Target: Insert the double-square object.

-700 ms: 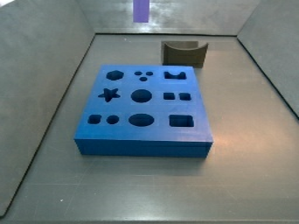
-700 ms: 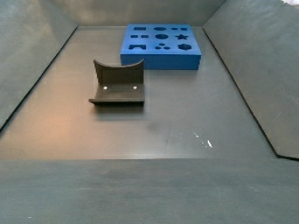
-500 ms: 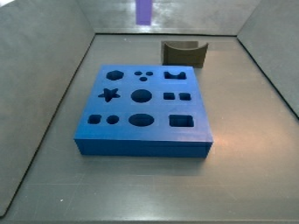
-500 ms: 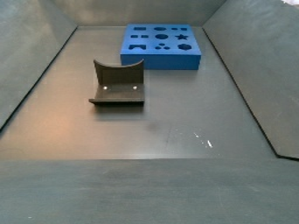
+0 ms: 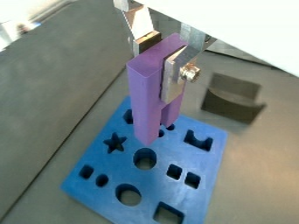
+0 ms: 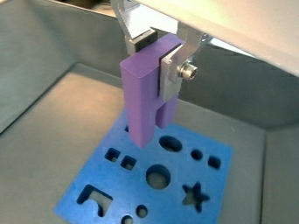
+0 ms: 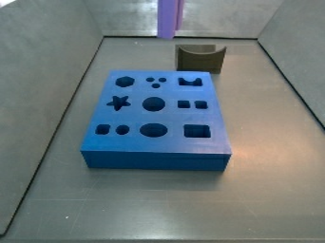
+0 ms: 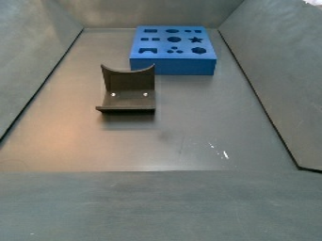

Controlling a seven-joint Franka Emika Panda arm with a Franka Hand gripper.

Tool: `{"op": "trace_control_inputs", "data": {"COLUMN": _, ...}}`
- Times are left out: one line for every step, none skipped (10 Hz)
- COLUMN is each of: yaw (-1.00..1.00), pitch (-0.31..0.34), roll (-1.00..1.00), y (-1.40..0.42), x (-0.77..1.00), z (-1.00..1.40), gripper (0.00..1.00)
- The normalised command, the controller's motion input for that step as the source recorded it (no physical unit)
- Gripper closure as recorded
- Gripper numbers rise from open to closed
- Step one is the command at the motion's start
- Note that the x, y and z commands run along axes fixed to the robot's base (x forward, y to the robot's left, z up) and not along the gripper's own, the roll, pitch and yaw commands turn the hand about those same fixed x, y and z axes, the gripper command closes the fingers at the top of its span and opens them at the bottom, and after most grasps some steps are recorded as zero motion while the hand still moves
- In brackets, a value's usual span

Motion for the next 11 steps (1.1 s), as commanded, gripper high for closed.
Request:
{"op": "trace_control_inputs", "data": {"yaw": -1.0, "pitch": -0.027, "roll": 0.09, "y": 0.0, "x": 0.0, "z": -0.28, "gripper": 1.0}}
{"op": "trace_control_inputs", "data": {"yaw": -1.0, "pitch": -0.03, "roll": 0.09, "y": 0.0, "x": 0.0, "z": -0.28, "gripper": 1.0}}
{"op": "trace_control_inputs", "data": {"yaw": -1.0, "pitch": -0.029, "roll": 0.08, "y": 0.0, "x": 0.0, "z": -0.29, "gripper": 1.0}}
{"op": "trace_control_inputs", "data": {"yaw": -1.0, "pitch": -0.034, "roll": 0.07, "y": 0.0, "x": 0.0, "z": -0.29, "gripper": 1.0}}
{"op": "trace_control_inputs", "data": {"yaw": -1.0, "pitch": -0.031, "roll": 0.07, "y": 0.0, "x": 0.0, "z": -0.29, "gripper": 1.0}}
{"op": "trace_control_inputs", "data": {"yaw": -0.98, "pitch": -0.009, "roll": 0.0, "y": 0.0, "x": 0.14, "z": -0.45, "gripper": 1.0}}
{"op": "trace_control_inputs", "data": {"yaw": -0.95, "pitch": 0.0, "roll": 0.0, "y": 0.0, "x": 0.19, "z": -0.48, "gripper": 1.0}}
{"op": "trace_control_inputs", "data": {"yaw": -0.97, "pitch": 0.0, "roll": -0.02, "y": 0.01, "x": 0.17, "z": -0.44, "gripper": 1.0}}
{"op": "trace_control_inputs", "data": {"yaw": -1.0, "pitch": 0.0, "roll": -0.04, "y": 0.02, "x": 0.14, "z": -0.43, "gripper": 1.0}}
{"op": "trace_control_inputs", "data": {"yaw": -1.0, "pitch": 0.0, "roll": -0.04, "y": 0.02, "x": 0.13, "z": -0.45, "gripper": 1.0}}
{"op": "trace_control_inputs", "data": {"yaw": -1.0, "pitch": 0.0, "roll": -0.04, "y": 0.01, "x": 0.12, "z": -0.45, "gripper": 1.0}}
